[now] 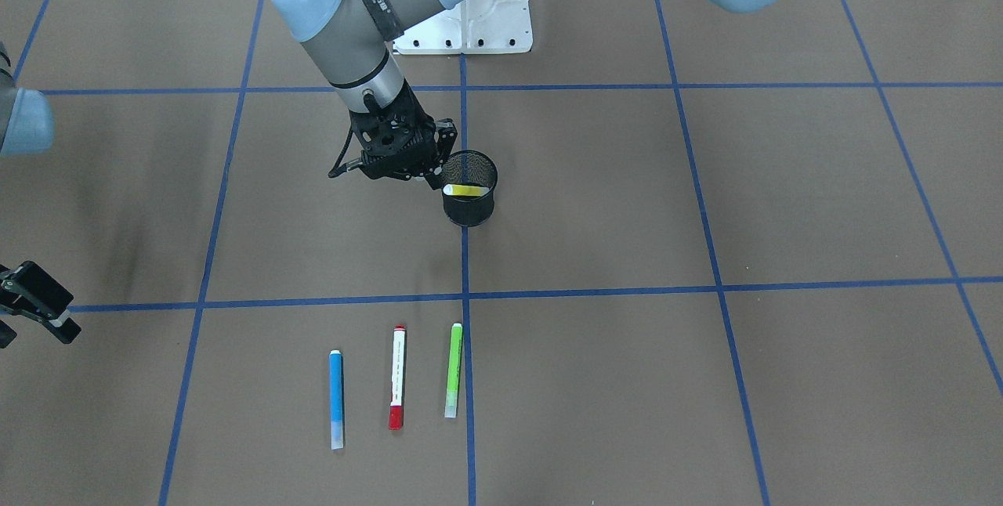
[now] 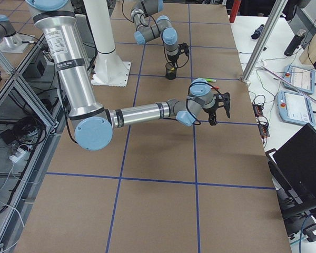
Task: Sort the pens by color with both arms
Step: 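Grasp the yellow marker in the cup with the left gripper and lift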
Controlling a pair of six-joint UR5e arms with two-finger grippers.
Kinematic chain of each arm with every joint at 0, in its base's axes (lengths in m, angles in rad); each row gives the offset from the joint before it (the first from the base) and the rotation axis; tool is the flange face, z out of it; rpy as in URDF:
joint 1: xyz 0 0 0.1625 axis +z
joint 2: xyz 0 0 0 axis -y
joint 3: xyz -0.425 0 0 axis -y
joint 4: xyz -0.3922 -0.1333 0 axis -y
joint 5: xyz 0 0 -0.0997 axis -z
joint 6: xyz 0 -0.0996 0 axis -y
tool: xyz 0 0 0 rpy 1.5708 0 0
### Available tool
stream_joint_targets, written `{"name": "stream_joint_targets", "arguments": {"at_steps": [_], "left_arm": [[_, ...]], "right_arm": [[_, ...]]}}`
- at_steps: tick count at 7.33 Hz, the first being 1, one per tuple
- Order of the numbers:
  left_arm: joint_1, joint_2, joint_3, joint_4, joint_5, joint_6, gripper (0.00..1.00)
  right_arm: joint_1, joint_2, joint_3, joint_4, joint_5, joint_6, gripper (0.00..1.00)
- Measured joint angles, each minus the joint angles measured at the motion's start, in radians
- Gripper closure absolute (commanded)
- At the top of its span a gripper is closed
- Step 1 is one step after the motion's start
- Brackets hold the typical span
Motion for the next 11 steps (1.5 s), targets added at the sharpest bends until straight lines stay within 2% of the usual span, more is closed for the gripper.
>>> {"name": "stream_joint_targets", "arguments": {"at_steps": [1, 2, 5, 9, 11], "left_arm": [[-0.004, 0.005, -0.011, 0.006, 0.000, 0.006, 0.37], [-0.008, 0.012, -0.015, 0.008, 0.001, 0.007, 0.36], [-0.022, 0.047, -0.014, 0.005, -0.010, -0.063, 0.39], [-0.027, 0.056, -0.009, -0.024, -0.097, -0.250, 0.43], [-0.029, 0.056, -0.001, -0.052, -0.109, -0.316, 0.53]], "right_arm": [[-0.001, 0.000, 0.000, 0.000, -0.001, 0.000, 0.00], [-0.003, 0.001, 0.000, 0.000, -0.003, 0.000, 0.00], [-0.010, 0.001, 0.000, 0.000, -0.010, 0.001, 0.00], [-0.014, 0.002, 0.000, 0.000, -0.013, 0.001, 0.00], [-0.014, 0.000, 0.000, 0.001, -0.013, 0.001, 0.00]]}}
